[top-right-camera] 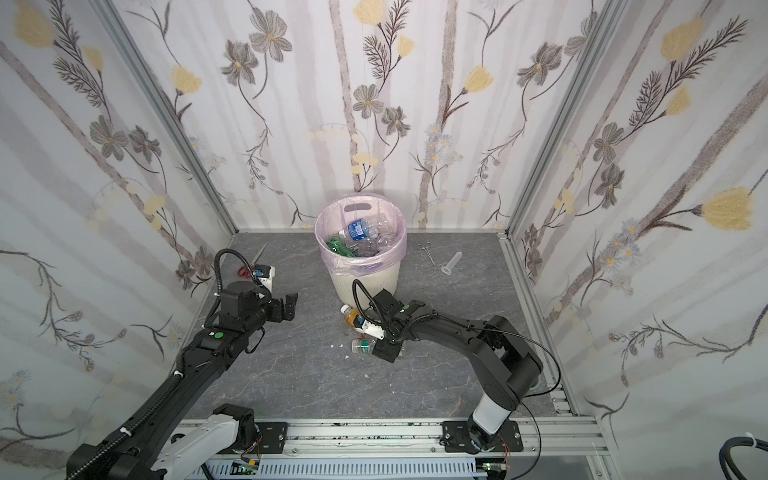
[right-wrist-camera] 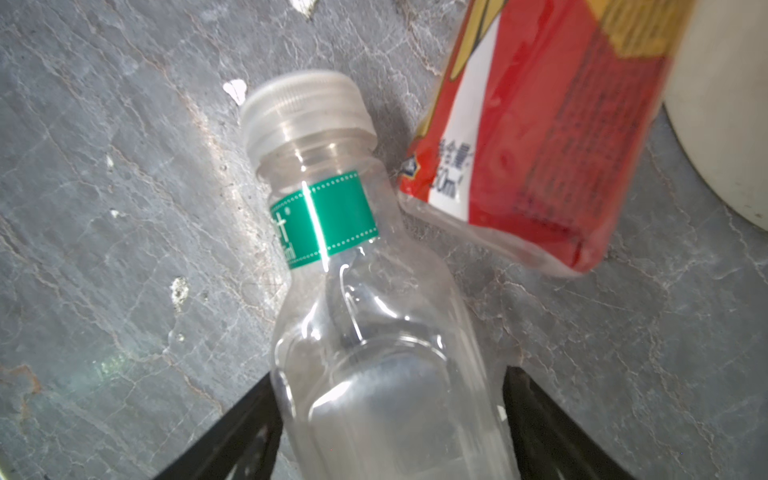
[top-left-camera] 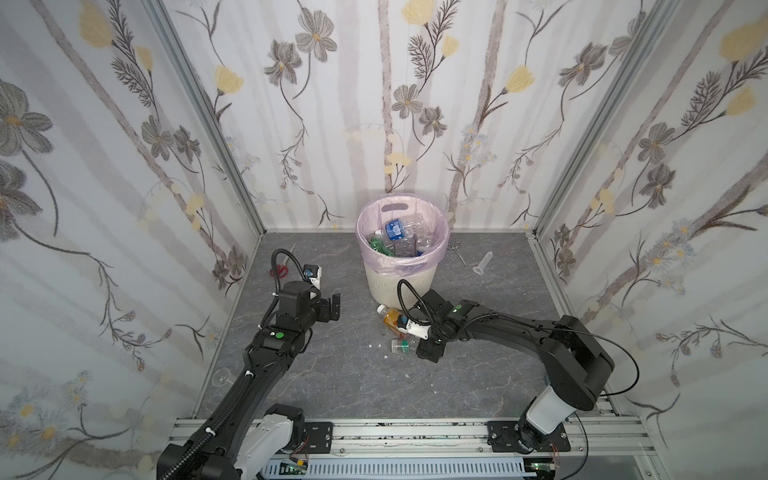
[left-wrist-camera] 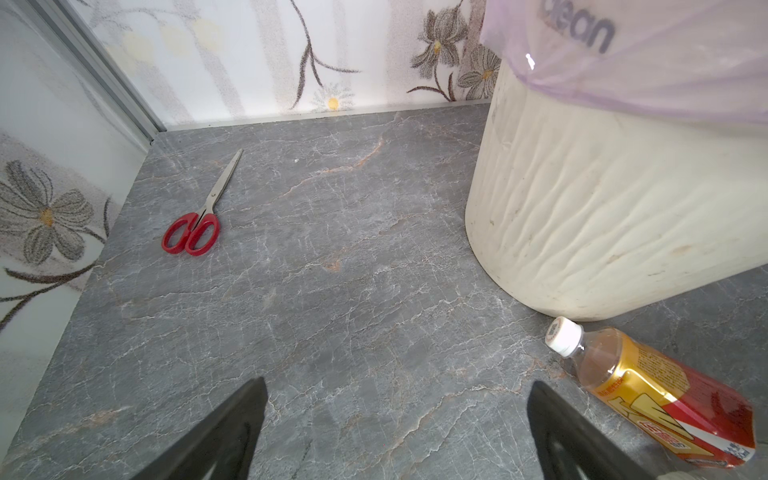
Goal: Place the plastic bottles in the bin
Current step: 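Lower the right gripper onto the square clear green-labelled bottle and close it, then lift the square clear bottle with the right gripper and carry it over the bin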
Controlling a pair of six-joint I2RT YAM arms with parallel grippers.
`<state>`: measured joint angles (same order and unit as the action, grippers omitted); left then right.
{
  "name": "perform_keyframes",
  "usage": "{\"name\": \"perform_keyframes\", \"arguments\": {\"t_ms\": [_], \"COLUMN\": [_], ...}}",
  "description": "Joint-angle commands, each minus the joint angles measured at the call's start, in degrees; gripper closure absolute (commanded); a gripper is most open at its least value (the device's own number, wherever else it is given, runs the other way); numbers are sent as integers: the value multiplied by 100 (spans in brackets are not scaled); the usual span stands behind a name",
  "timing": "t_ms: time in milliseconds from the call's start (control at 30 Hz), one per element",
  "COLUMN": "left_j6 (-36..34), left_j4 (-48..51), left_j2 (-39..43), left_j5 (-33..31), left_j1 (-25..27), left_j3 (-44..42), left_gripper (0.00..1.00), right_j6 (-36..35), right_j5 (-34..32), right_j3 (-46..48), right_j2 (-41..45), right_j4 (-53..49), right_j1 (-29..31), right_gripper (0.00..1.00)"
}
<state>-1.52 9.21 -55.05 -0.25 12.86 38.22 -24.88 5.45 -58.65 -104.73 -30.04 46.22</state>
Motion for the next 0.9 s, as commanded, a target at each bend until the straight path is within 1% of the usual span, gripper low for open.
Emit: {"name": "perform_keyframes", "arguments": {"t_ms": [0,100,133,333,500,700,867], "left_j6": [-20,-9,-13,-21,-4,-8,-8], "left_j4": [-174,-174,-174,-175,-166,-174,-178], "left_j2": [12,16,20,29,62,82,86], "left_j5": [-67,-72,-74,-89,-89,-89,-96], "left_j1": [-12,-12,-13,-12,-12,-12,-12], "left_j3": [-8,-7,-12,-25,-27,-35,-34], "left_gripper": [0,0,0,0,0,0,0], "right_j6": [6,6,7,88,142,168,220], "right_j5": [-113,-166,-167,-281,-307,-158,98], "right_j3": [-59,-50,-42,-23,-76,-136,-259], "right_j2": [-95,-160,-178,-271,-299,-56,292], "right_j4": [130,114,104,95,27,-70,-144], "right_j1": [34,36,215,399,528,571,617], "right_gripper": [22,25,26,31,38,44,46]}}
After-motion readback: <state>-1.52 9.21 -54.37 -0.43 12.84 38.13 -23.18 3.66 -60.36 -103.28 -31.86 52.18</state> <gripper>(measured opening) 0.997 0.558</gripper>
